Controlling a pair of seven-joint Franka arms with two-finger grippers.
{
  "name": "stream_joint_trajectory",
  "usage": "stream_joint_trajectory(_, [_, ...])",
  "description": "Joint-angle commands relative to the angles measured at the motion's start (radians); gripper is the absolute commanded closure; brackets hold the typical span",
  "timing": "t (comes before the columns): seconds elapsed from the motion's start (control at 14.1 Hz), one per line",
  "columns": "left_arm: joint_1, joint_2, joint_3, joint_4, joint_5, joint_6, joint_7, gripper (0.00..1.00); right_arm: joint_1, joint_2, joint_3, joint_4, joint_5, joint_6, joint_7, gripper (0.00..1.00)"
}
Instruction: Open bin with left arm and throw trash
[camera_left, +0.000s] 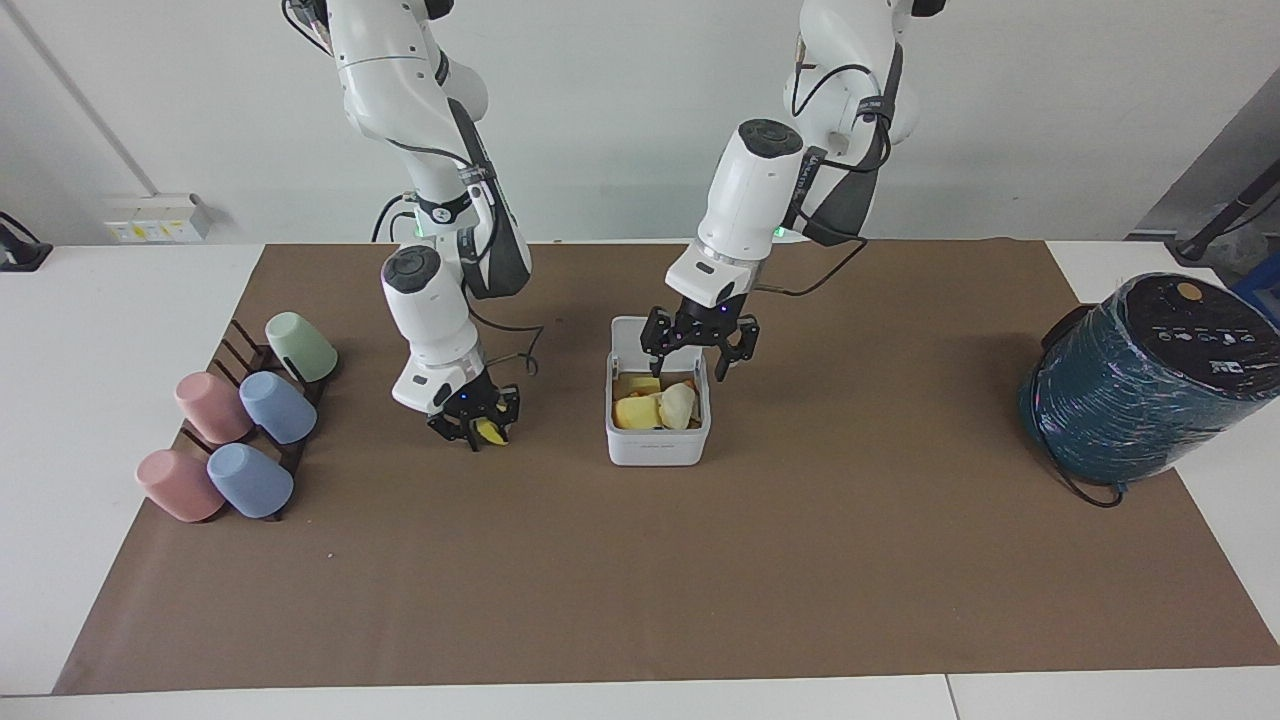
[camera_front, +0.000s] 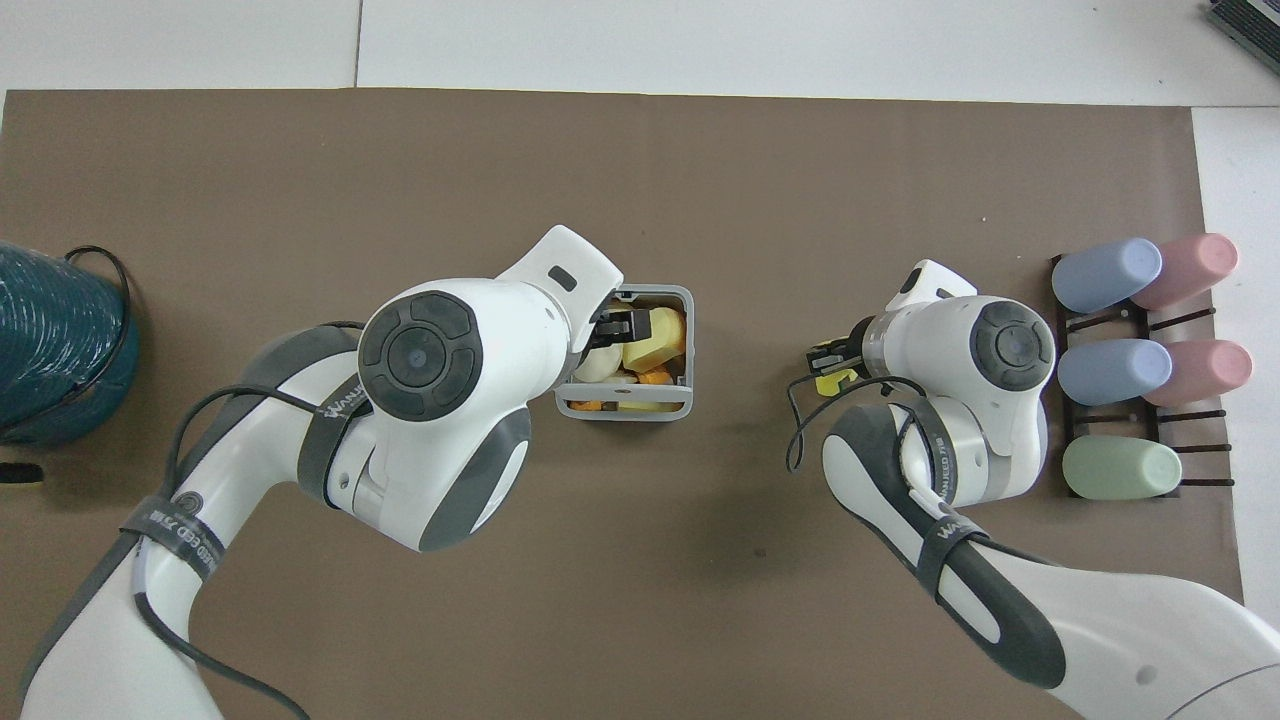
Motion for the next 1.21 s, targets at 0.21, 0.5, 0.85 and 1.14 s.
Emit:
stream_joint_trajectory(0.21, [0.215,-0.146,0.003,-0.069,0.023,-0.231,0.245,0.0,-0.006,-0.022,0.006,0.315,0.0,-0.358,0.223,1.0])
stream_joint_trajectory(0.5, [0.341,-0.229,0.003,-0.108,0.023,-0.232,0.416,0.0,0.008,-0.018,0.035,0.4,0.303,-0.342,0.392,1.0])
stream_joint_trajectory(0.85, [0.459,-0.211,0.003,0.014,0.036,-0.275,0.535,0.0,0.198,-0.004,0.035,0.366,0.367,-0.182,0.629,0.89])
stream_joint_trajectory(1.14, [0.481,-0.165,0.006,0.12,0.083,-0.338,0.542,0.0,0.23,0.015,0.035,0.352,0.369,-0.15,0.64,0.64])
